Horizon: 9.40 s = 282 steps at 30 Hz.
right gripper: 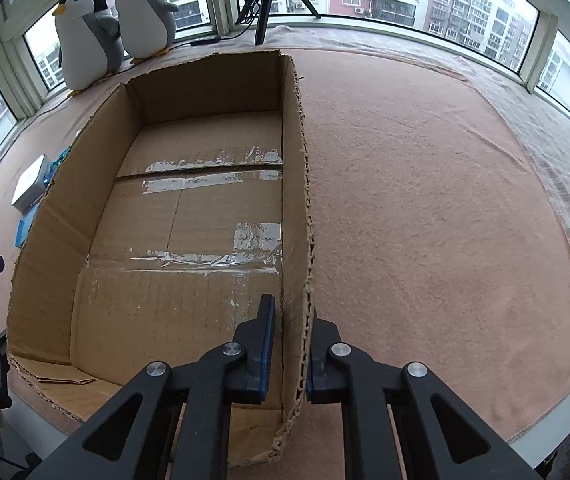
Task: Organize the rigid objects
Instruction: 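Clamp the cardboard box side wall with the right tool while the left tool approaches the white charger plug, then close the left tool on the white charger plug, then carry the plug into the box and open the left tool, then close the left tool on the clear phone-case box, then lift the case box into the cardboard box and open the left tool, then move the left tool to the blue phone stand and grasp it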
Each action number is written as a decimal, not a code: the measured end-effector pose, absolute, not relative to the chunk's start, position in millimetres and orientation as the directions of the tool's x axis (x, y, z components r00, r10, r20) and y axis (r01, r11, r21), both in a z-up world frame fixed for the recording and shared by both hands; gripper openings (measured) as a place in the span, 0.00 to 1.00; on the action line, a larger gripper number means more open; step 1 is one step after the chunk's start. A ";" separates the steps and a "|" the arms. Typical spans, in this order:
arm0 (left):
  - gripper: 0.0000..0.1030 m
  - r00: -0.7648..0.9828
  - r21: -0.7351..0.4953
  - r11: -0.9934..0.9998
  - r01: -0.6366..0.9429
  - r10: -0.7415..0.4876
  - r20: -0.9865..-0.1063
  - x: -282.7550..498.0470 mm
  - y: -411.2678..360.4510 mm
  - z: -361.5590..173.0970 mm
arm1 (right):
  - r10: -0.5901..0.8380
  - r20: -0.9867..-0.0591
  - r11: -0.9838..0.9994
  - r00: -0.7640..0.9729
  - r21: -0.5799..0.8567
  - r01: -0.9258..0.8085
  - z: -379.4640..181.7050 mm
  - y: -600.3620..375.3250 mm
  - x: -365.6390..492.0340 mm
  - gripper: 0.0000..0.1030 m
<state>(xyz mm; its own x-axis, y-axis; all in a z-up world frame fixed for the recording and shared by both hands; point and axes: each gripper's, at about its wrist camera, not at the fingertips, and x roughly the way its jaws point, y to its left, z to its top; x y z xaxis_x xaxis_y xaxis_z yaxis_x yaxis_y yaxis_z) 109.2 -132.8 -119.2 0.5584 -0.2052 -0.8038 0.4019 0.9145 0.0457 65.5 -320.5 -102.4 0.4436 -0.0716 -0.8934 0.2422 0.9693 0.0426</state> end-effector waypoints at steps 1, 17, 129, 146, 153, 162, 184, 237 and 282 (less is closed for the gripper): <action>0.94 0.553 0.044 0.911 0.410 -0.210 -0.806 110.8 -134.8 -120.7 | -0.072 -0.892 0.970 0.445 0.042 0.241 -102.0 -320.6 65.2 0.11; 0.64 0.505 -0.022 0.902 0.432 -0.262 -0.822 127.9 -141.3 -144.6 | -0.085 -0.892 0.973 0.443 0.022 0.231 -102.3 -318.9 68.4 0.10; 0.80 0.428 -0.134 0.972 -0.191 -0.041 -0.903 308.4 12.5 -139.3 | -0.119 -0.884 0.976 0.453 -0.022 0.216 -104.1 -315.3 72.7 0.13; 0.79 0.414 -0.092 0.984 -0.154 -0.020 -0.910 313.3 14.8 -145.5 | -0.133 -0.883 0.974 0.449 -0.032 0.226 -103.4 -313.8 75.2 0.13; 0.76 0.421 -0.082 0.991 -0.109 -0.029 -0.907 305.0 13.8 -140.2 | -0.137 -0.883 0.973 0.449 -0.035 0.228 -103.4 -312.7 75.6 0.14; 0.75 0.451 -0.102 0.993 -0.065 -0.062 -0.891 293.2 14.0 -132.0 | -0.140 -0.882 0.973 0.450 -0.037 0.229 -103.8 -312.7 75.3 0.14; 0.74 0.612 -0.105 0.963 0.247 -0.239 -0.754 233.8 -91.7 -40.2 | -0.143 -0.879 0.972 0.455 -0.037 0.233 -104.5 -311.9 75.4 0.14; 0.75 0.492 -0.193 0.926 0.326 -0.341 -0.801 244.6 -136.5 -24.2 | -0.129 -0.873 0.970 0.471 -0.013 0.242 -108.0 -318.3 75.6 0.19; 0.77 0.234 0.069 0.639 0.767 -0.179 -0.956 225.8 -93.1 -141.8 | -0.178 -0.884 0.959 0.433 -0.057 0.278 -104.6 -311.9 85.0 0.23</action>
<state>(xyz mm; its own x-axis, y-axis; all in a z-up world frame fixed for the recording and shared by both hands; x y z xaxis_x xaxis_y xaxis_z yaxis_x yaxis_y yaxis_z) 225.8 -93.1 -141.8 0.2342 -0.1786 -0.9556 0.7665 0.6386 0.0685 85.0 -311.9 -104.6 0.4330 -0.1785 -0.8835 0.2782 0.9588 -0.0573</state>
